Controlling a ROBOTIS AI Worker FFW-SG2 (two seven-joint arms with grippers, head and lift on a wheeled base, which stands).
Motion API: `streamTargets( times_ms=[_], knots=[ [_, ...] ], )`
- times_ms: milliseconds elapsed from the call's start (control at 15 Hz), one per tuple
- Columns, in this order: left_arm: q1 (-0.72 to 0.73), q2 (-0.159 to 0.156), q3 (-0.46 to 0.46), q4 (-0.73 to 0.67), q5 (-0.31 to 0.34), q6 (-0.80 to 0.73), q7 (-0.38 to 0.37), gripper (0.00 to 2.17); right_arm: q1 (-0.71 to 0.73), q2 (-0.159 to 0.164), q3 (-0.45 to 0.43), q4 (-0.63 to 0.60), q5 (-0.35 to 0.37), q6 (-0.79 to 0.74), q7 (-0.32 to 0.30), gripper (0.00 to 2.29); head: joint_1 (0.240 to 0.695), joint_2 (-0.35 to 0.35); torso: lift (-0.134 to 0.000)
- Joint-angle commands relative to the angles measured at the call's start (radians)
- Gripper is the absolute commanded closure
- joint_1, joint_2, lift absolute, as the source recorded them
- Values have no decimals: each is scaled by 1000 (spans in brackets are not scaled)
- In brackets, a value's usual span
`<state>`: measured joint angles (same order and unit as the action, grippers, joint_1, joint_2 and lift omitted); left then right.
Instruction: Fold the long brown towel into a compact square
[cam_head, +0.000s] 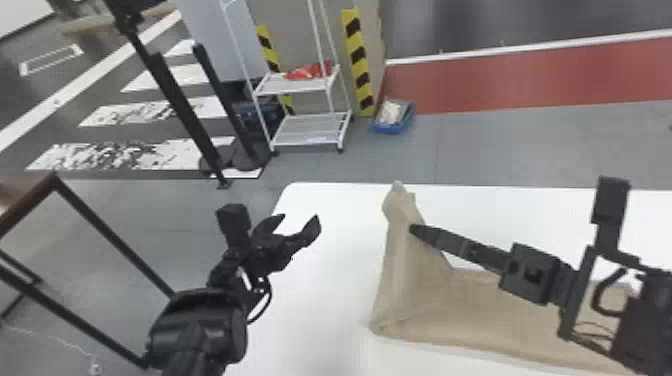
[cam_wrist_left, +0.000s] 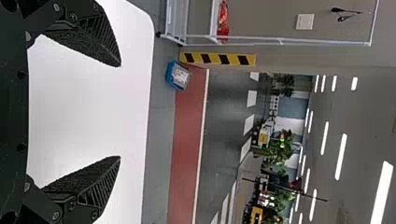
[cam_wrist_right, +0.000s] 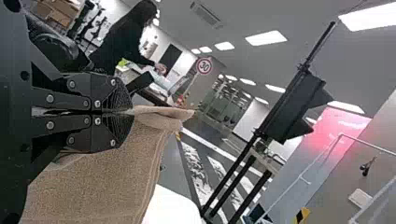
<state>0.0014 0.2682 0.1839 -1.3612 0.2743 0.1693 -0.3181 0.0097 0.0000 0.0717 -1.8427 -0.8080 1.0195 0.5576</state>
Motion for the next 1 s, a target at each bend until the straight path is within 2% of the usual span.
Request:
streamTargets(
  times_ms=[0,267,533,800,933],
  knots=[
    [0,-12,-11,-3,-27,11,2,198,62,1,-81,-39,-28,11,11,1116,695,350,0],
    [0,-29,-11,-4,-27,11,4,198,93,-9,-202,-39,-79,51,38,1116,695,350,0],
    [9,-47,-14,-32,-27,14,2,198,121,-23,-291,-13,-80,103,62,1116,695,339,0],
    [37,-44,-7,-64,-35,17,2,198,125,-78,-389,120,-56,130,159,1116,695,287,0],
    [37,-41,-7,-64,-37,23,2,198,107,-94,-426,154,-57,130,202,1116,695,262,0]
  ],
)
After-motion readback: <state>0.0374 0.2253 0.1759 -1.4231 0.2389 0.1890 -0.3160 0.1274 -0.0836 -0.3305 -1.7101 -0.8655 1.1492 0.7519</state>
